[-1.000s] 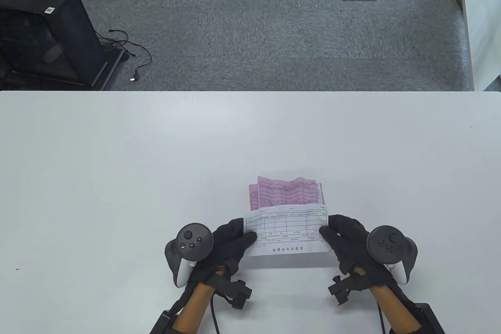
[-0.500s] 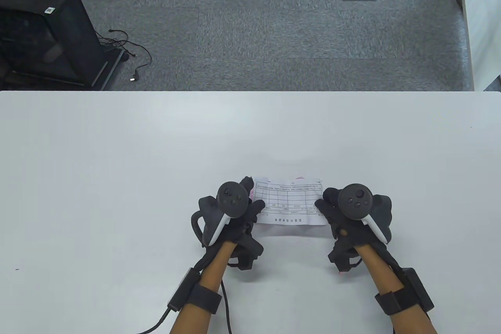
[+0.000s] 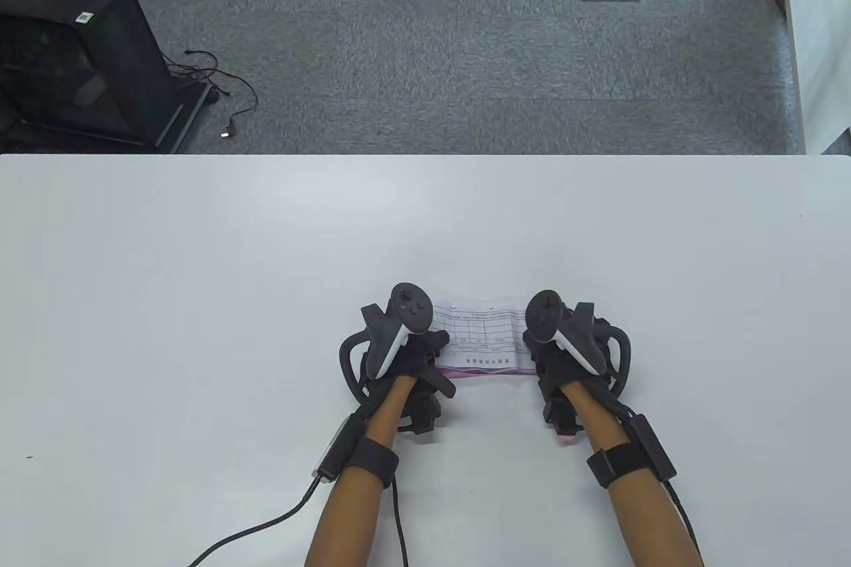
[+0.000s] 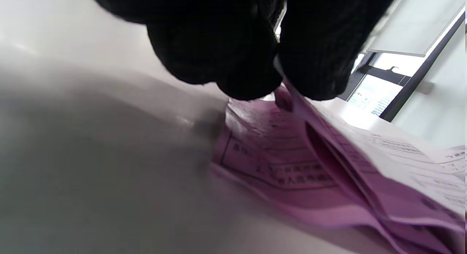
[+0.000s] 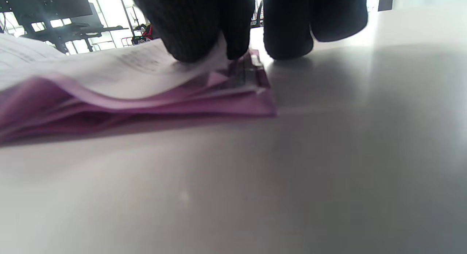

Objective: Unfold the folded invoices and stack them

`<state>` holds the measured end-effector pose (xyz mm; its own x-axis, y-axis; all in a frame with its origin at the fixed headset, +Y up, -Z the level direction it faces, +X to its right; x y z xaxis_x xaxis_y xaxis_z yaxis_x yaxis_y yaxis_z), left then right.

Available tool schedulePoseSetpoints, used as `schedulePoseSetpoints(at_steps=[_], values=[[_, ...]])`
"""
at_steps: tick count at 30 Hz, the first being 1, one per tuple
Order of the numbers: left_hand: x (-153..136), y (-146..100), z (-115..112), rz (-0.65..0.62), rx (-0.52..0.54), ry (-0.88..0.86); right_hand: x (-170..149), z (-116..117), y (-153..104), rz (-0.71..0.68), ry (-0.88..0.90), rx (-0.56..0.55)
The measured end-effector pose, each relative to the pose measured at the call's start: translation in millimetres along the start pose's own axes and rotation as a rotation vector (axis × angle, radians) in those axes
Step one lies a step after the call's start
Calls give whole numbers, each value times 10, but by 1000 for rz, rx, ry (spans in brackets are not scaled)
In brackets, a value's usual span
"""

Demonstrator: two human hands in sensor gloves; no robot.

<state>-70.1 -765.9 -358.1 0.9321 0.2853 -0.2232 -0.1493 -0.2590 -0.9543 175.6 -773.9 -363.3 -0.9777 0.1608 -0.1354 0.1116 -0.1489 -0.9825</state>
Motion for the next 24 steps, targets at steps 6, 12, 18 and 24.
schedulePoseSetpoints(at_steps=[6, 12, 18, 24], values=[[6, -3, -112, 21, 11, 116, 34, 41, -17, 14, -65, -17], [5, -20, -122, 42, 24, 247, -41, 36, -5, 93, -64, 8], [-38, -20, -114, 46, 11, 237, -108, 44, -6, 125, -38, 7], [-32, -30, -117, 47, 15, 242, -187, 72, -2, 144, 51, 24]])
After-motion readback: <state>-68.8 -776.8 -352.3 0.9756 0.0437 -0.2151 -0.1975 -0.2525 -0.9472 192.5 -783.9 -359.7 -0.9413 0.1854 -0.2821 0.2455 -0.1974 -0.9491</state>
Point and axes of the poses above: the tracker on the back of each hand, its own x axis roughly to the thumb side, its own y axis roughly from the wrist to the fingertips, z = x × y, the point moved 2 cm from there along y, roughly from the wrist to the fingertips, and after that the axes turned 5 degrees about y, right-handed, at the moved point
